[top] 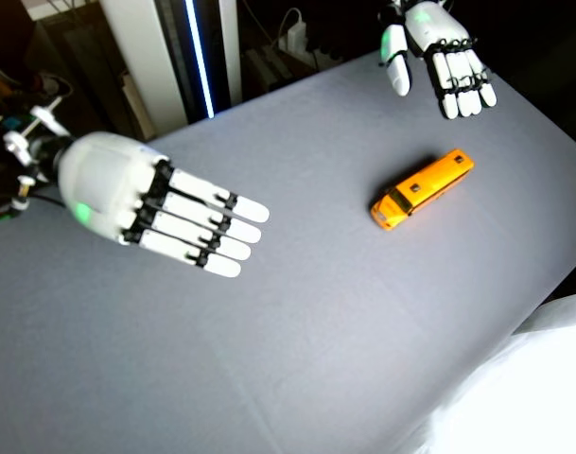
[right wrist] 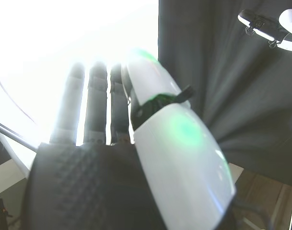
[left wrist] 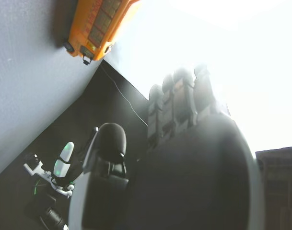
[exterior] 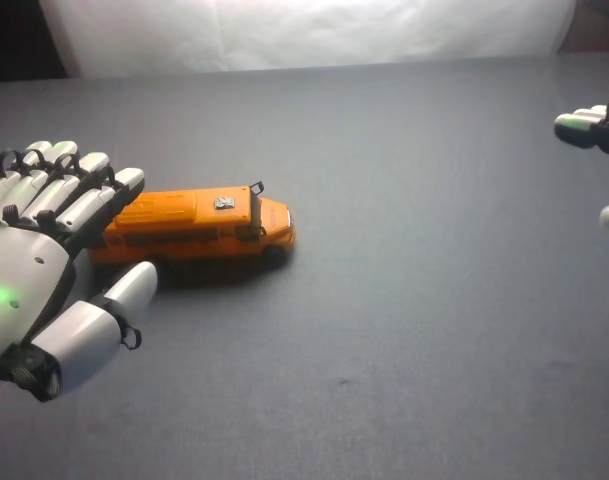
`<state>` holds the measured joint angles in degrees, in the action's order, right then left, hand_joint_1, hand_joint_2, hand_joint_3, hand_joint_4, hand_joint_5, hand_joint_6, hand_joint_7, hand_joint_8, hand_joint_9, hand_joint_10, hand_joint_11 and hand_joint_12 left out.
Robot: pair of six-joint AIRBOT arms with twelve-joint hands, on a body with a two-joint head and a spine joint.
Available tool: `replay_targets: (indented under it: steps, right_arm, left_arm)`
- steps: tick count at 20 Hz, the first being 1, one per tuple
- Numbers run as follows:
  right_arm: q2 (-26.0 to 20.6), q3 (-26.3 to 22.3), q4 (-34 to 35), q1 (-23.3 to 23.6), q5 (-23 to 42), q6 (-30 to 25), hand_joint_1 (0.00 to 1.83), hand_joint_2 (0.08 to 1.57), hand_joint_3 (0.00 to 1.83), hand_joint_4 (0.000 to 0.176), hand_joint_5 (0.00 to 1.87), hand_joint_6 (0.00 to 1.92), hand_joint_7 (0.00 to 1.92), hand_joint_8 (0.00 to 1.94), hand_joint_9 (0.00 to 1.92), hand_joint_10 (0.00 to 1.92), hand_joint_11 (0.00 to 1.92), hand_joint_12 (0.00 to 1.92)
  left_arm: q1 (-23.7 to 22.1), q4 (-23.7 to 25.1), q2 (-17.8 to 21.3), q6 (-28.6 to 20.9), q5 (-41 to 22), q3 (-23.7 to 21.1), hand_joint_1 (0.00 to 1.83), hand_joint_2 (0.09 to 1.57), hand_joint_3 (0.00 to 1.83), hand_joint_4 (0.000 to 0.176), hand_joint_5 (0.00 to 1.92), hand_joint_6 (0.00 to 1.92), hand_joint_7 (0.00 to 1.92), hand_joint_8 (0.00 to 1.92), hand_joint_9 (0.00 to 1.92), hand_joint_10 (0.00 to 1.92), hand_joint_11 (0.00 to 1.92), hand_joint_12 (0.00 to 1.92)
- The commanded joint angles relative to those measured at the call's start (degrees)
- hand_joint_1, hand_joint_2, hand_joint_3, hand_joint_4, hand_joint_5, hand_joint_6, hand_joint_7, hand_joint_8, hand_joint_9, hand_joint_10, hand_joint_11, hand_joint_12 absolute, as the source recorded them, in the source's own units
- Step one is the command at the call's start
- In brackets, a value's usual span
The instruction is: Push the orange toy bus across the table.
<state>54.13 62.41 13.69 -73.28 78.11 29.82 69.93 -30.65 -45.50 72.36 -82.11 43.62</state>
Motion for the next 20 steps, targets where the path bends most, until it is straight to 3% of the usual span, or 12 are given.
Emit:
replay_targets:
  steps: [1,4,6,7,10,11,20]
  right_arm:
    - [0.2,0.2,0.5,0.8,7.3,-0.4,0.33,1.42,0.0,0.032,0.4,0.0,0.35,0.0,0.31,0.0,0.15,0.34]
    - [0.2,0.2,0.5,0.7,7.3,-0.5,0.36,1.43,0.0,0.024,0.4,0.0,0.35,0.0,0.31,0.0,0.14,0.32]
    - [0.2,0.2,0.5,0.7,7.3,-0.5,0.37,1.43,0.0,0.029,0.4,0.0,0.34,0.0,0.3,0.0,0.14,0.32]
    - [0.2,0.2,0.5,0.7,7.3,-0.5,0.39,1.43,0.0,0.027,0.4,0.0,0.34,0.0,0.3,0.0,0.14,0.32]
    - [0.2,0.3,0.5,0.7,7.1,-0.5,0.38,1.42,0.0,0.0,0.41,0.0,0.33,0.0,0.27,0.0,0.13,0.31]
    - [0.2,0.4,0.5,0.7,7.0,-0.5,0.39,1.42,0.0,0.0,0.41,0.0,0.32,0.0,0.26,0.0,0.11,0.3]
    - [0.4,0.6,0.3,0.8,6.3,-0.5,0.31,1.44,0.0,0.0,0.47,0.01,0.36,0.01,0.27,0.0,0.11,0.29]
  left_arm:
    - [-0.4,2.2,-0.1,0.1,-7.1,-0.1,0.0,1.48,0.02,0.0,0.19,0.0,0.1,0.0,0.0,0.0,0.0,0.0]
    - [0.2,-1.2,-0.1,0.1,-8.3,0.3,0.0,1.57,0.03,0.0,0.12,0.0,0.08,0.0,0.03,0.0,0.0,0.0]
    - [1.2,-4.6,0.4,0.1,-8.7,0.8,0.0,1.57,0.13,0.0,0.09,0.0,0.03,0.0,0.0,0.0,0.0,0.0]
    - [1.8,-6.7,0.6,0.1,-8.7,1.2,0.0,1.57,0.07,0.0,0.08,0.0,0.04,0.0,0.01,0.0,0.0,0.0]
    - [2.0,-11.0,0.6,2.3,-8.1,2.0,0.0,1.56,0.02,0.0,0.03,0.0,0.04,0.0,0.01,0.0,0.0,0.0]
    - [2.0,-12.2,0.7,3.5,-7.7,2.2,0.0,1.55,0.02,0.0,0.02,0.0,0.03,0.0,0.01,0.0,0.0,0.0]
    - [-0.4,-17.7,-1.7,9.4,7.0,8.2,0.0,1.48,0.0,0.0,0.0,0.0,0.0,0.0,0.0,0.0,0.0,0.0]
